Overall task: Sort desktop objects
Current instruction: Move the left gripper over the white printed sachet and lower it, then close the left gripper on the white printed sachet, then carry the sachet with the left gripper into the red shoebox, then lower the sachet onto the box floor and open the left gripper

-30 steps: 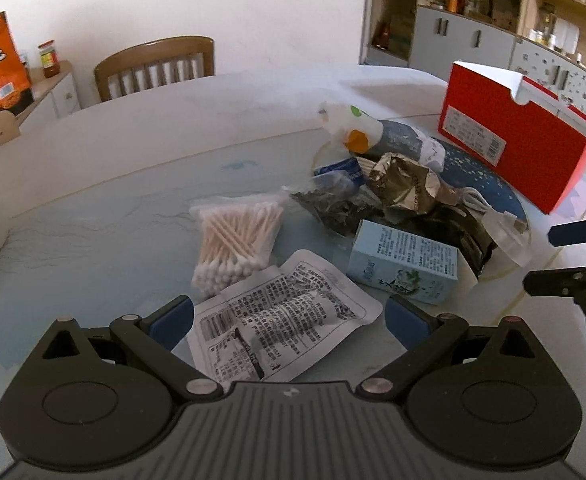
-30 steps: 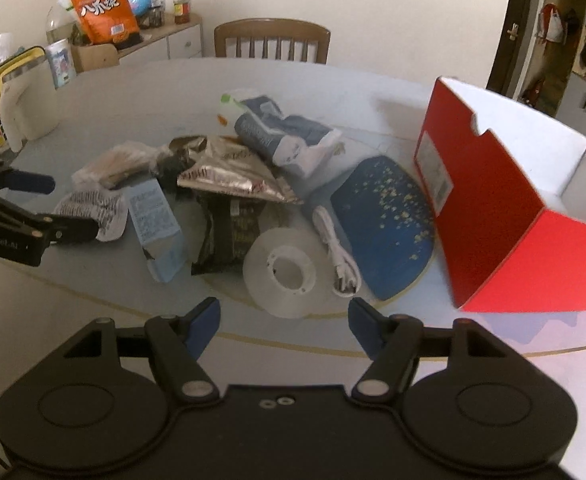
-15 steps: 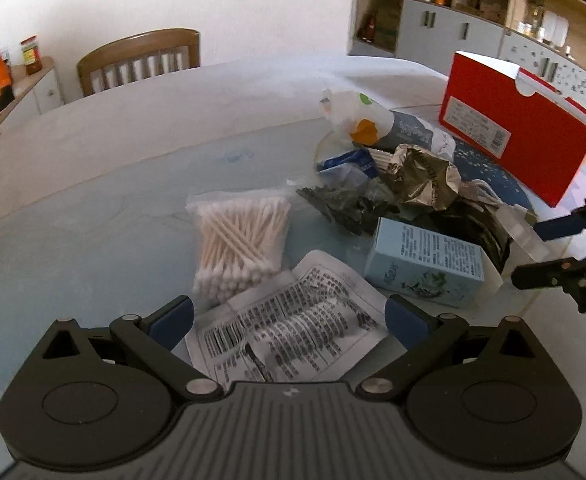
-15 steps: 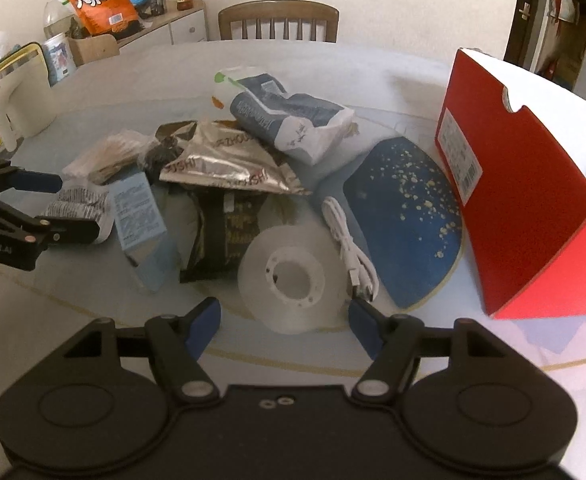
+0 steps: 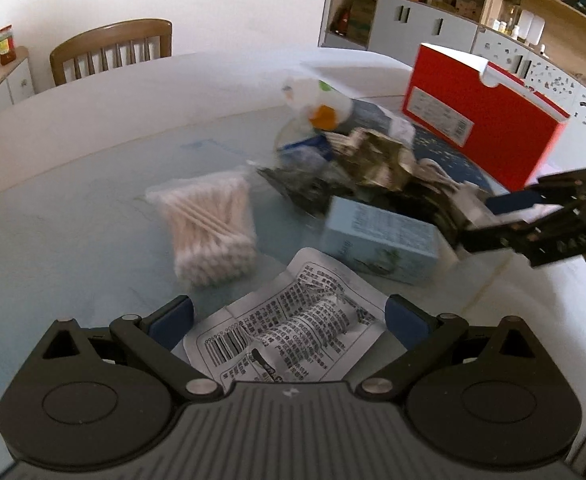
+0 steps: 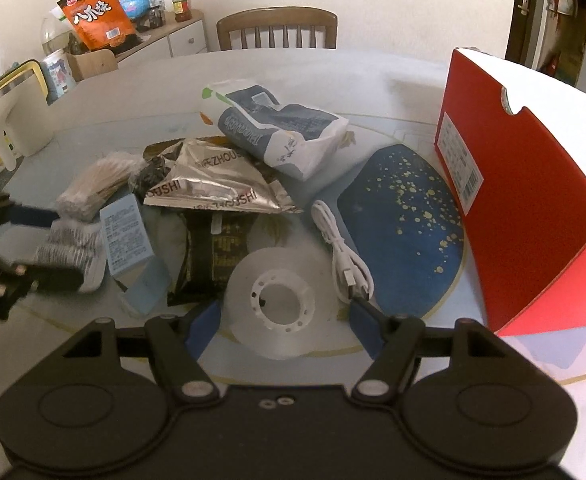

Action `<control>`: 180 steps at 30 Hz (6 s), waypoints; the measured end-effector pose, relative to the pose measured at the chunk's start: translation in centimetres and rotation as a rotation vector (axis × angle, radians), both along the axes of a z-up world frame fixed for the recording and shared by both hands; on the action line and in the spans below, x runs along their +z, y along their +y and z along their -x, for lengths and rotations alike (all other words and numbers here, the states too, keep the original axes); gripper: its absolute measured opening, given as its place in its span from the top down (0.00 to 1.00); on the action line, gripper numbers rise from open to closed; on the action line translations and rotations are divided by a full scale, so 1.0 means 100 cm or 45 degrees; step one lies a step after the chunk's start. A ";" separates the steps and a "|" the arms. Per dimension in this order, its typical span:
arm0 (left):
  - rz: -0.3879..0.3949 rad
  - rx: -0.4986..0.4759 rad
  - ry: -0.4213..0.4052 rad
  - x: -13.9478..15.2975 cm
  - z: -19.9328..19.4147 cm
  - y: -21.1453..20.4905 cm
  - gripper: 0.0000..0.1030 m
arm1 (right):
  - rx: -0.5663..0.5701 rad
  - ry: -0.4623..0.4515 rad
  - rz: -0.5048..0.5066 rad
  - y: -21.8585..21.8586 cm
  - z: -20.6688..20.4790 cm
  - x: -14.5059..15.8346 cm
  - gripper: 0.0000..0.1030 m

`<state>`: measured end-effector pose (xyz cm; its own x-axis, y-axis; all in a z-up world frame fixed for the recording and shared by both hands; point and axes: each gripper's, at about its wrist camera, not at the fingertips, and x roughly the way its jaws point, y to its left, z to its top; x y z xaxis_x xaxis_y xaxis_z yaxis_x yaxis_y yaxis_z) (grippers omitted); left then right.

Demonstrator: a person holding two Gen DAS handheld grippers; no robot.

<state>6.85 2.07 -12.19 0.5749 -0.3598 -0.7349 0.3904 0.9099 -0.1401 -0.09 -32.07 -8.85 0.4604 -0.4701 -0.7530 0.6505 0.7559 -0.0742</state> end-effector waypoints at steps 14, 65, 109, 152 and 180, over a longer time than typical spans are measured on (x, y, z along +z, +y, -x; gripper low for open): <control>-0.173 -0.201 -0.074 -0.001 0.033 -0.042 0.01 | -0.021 0.000 0.014 -0.001 0.001 -0.001 0.33; -0.011 -0.063 -0.127 0.072 0.051 -0.032 0.43 | -0.198 -0.090 0.121 0.044 0.027 0.069 0.44; 0.065 -0.238 -0.260 0.159 -0.026 -0.258 0.43 | -0.202 -0.103 0.233 -0.096 0.156 0.166 0.44; -0.282 -0.556 -0.005 0.075 -0.136 -0.421 0.43 | -0.158 0.307 -0.001 -0.228 0.162 0.083 0.44; -0.490 -0.587 0.315 0.040 -0.168 -0.443 0.43 | -0.092 0.639 -0.158 -0.241 0.131 0.044 0.44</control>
